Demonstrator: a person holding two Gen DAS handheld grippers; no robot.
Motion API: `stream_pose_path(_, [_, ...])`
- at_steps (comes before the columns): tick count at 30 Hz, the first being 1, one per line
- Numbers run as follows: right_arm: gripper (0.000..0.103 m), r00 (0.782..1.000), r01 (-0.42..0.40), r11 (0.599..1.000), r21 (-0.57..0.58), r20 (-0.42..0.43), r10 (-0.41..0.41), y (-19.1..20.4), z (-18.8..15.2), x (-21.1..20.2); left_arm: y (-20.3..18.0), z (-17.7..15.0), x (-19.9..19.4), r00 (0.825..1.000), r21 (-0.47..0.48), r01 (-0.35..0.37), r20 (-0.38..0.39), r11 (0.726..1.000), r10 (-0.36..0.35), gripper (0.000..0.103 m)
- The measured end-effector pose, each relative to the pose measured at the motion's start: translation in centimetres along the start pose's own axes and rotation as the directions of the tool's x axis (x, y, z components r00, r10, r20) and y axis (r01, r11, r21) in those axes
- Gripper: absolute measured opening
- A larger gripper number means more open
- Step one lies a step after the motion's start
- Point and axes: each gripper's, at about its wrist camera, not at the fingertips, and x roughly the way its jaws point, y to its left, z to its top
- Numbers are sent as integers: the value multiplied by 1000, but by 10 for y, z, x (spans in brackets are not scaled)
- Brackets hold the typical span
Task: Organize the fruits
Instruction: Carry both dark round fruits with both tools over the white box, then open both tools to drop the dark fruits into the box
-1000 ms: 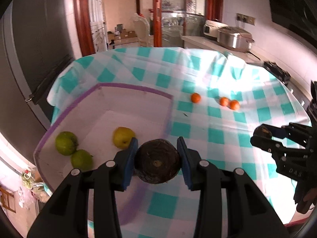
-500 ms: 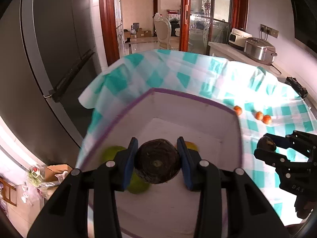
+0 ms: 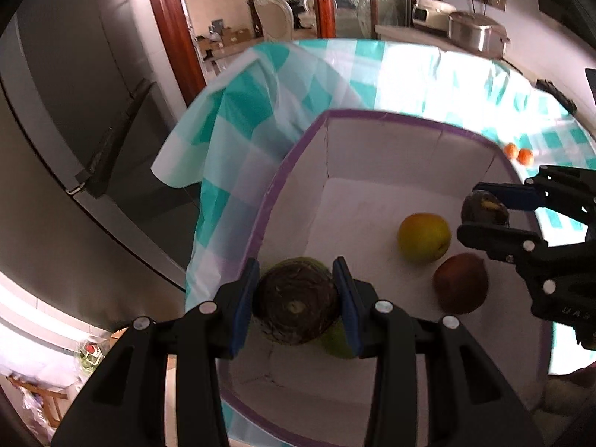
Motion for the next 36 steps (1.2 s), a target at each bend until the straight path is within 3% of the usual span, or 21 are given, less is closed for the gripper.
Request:
stream_pose_path(7, [40, 991, 17, 999, -42, -130, -22, 12, -7, 39, 9, -6, 27, 998, 49, 34, -59, 998, -31, 41])
stream_pose_path(18, [40, 983, 74, 997, 23, -172, -69, -3, -15, 42, -4, 3, 27, 999, 103, 48, 11, 994, -49, 42])
stream_pose_path(22, [43, 978, 91, 995, 52, -191, -79, -9, -22, 39, -13, 0, 31, 998, 118, 61, -17, 991, -59, 42])
stream_pose_path(24, [57, 980, 89, 994, 62, -184, -76, -10, -23, 36, -14, -2, 32, 998, 112, 57, -30, 992, -54, 51])
stream_pose_path(26, [67, 982, 89, 994, 69, -173, -76, -11, -23, 33, -14, -3, 28, 999, 103, 36, -22, 994, -34, 73])
stream_pose_path(36, [80, 984, 71, 997, 16, -163, -67, -11, -28, 11, -21, -18, 1, 996, -5, -94, -10, 996, 94, 96])
